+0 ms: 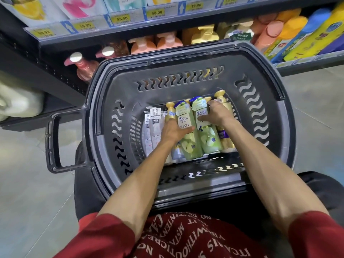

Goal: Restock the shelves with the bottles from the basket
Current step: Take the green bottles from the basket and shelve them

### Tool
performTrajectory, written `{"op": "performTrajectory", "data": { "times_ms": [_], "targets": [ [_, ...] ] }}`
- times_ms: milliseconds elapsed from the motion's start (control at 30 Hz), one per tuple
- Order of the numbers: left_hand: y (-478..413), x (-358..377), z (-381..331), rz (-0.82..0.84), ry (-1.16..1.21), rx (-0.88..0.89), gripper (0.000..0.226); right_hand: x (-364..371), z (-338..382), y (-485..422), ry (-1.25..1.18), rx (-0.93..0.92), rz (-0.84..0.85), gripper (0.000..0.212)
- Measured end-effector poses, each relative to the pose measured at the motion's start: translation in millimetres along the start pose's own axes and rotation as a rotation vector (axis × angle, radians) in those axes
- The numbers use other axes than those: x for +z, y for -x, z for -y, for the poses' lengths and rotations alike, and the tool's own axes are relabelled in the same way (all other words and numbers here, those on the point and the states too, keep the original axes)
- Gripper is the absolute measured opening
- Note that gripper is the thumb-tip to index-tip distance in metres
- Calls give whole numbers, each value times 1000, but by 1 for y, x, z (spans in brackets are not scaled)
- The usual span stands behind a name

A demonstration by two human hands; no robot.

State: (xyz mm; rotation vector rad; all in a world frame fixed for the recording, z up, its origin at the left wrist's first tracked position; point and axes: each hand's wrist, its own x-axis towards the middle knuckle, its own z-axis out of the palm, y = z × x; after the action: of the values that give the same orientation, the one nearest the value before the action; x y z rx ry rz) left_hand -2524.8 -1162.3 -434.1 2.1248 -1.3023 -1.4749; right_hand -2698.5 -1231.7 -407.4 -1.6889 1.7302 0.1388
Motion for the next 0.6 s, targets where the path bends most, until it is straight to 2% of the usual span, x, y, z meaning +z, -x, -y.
{"op": "performTrajectory", "data": {
  "times_ms": [133, 300, 467, 600],
  "targets": [
    [1, 0, 1, 10, 66, -31, 39, 1, -1, 0, -37, 30, -17, 61],
    [4, 0, -4, -1, 24, -50, 32, 2, 1, -3, -87, 39, -17, 70],
    [2, -3, -7, 46, 11, -73, 36, 4, 0, -5, -70, 79, -39, 72],
    [2, 0, -4, 52, 74, -68, 52, 5, -2, -5, -12, 30, -50, 58]
  ]
}}
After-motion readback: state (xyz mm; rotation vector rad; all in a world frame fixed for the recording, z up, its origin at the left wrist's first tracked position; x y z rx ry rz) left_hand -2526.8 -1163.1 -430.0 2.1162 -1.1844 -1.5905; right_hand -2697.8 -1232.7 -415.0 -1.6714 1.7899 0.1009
